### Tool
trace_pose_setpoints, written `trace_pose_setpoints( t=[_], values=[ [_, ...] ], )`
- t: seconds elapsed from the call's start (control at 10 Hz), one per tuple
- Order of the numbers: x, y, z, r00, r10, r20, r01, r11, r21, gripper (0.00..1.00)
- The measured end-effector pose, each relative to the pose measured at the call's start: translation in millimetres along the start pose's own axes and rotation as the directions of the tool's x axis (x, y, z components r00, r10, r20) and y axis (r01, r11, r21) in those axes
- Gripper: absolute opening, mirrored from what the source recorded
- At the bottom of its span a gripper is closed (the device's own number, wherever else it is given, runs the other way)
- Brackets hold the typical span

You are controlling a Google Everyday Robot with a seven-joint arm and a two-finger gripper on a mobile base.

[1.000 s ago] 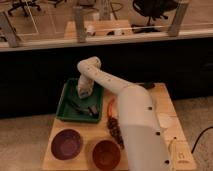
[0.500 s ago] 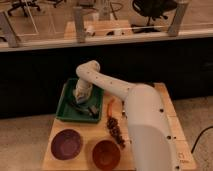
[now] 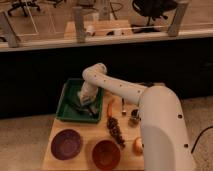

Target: Wipe tray with sponge

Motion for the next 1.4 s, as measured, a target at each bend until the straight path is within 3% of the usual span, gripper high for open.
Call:
trace_pose_setpoints(
  t=[0.3,0.7,1.0,1.4],
  values=[
    [2,27,-1,0.998,0.058,-0.009,-0.058,0.998,-0.028,0.00],
    [35,41,4,0.994,0.103,-0.018,-0.104,0.993,-0.060,0.00],
    [56,23,11,0.997,0.083,-0.006,-0.083,0.994,-0.074,0.00],
    [51,-26,21,1.000,-0.003,0.021,0.004,1.000,-0.029,0.00]
  ],
)
